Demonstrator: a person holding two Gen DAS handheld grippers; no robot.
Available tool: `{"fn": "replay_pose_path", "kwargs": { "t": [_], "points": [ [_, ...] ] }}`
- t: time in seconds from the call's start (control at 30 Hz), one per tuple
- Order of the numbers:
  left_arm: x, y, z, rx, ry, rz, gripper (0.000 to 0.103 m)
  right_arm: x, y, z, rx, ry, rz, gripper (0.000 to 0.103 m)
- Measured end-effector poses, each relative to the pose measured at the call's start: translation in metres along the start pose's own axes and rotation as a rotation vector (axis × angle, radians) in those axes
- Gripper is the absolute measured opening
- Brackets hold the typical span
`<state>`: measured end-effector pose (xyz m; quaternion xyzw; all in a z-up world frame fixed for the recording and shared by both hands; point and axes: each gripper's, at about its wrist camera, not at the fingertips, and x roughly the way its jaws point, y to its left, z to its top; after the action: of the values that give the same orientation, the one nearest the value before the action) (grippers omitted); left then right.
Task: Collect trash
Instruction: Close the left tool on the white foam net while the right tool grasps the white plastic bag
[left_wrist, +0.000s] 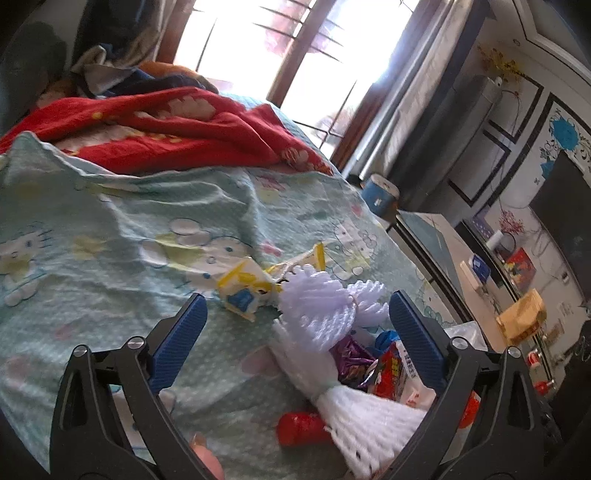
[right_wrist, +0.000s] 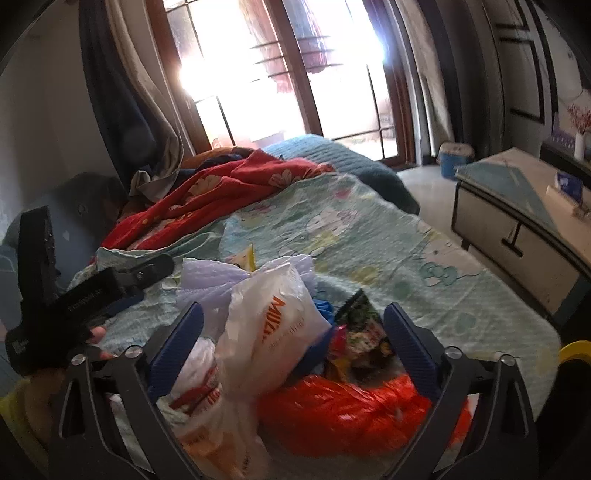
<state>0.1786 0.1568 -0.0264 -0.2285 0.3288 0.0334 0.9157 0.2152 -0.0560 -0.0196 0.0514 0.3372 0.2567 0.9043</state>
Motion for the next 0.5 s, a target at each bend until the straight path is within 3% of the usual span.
{"fn": "replay_pose_path", "kwargs": {
  "t": [0.13,0.2,0.33,0.43,0.5],
  "points": [
    [0.014,0.001,0.002,-0.024,0.041,-0.016,0.080,0.014,-0.001,0.000,0.036,0.054,0.046,0.075],
    [0.020,0.003,0.003,-0.038,0.058,-0.025,0.074,0.016,0.001,-0.003,0.043,0.067,0.070,0.061],
    [0.030,0.005,0.001,-0.057,0.088,-0.034,0.063,0.012,0.001,-0.005,0.058,0.062,0.093,0.049],
    [0.034,0.005,-0.001,-0.061,0.110,-0.034,0.050,0.009,0.002,-0.006,0.061,0.063,0.101,0.037],
    [0.035,0.004,-0.003,-0.055,0.115,-0.036,0.031,0.006,0.001,-0.008,0.062,0.059,0.103,0.031]
  ]
}}
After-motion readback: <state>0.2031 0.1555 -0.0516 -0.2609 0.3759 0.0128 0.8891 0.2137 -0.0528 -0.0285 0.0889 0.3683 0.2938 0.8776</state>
